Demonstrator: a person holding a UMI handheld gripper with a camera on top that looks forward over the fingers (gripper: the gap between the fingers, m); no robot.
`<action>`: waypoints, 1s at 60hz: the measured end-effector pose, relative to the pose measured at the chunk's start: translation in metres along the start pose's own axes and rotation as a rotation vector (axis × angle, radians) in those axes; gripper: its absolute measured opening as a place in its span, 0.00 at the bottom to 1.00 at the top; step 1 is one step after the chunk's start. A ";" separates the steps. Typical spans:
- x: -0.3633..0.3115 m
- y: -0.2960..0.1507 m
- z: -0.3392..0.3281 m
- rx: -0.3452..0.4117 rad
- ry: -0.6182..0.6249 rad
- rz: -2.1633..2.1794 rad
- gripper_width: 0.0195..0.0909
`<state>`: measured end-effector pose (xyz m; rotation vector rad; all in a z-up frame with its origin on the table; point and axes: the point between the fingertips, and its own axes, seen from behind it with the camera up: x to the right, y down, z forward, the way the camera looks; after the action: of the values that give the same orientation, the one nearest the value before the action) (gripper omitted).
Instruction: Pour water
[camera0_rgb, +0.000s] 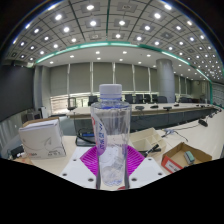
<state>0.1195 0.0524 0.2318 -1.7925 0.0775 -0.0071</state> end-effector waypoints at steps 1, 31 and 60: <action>0.004 0.007 0.002 -0.009 0.000 -0.014 0.17; 0.056 0.140 0.040 -0.145 -0.054 0.000 0.19; 0.038 0.123 -0.012 -0.264 -0.024 -0.043 0.93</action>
<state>0.1507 0.0117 0.1134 -2.0575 0.0239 -0.0063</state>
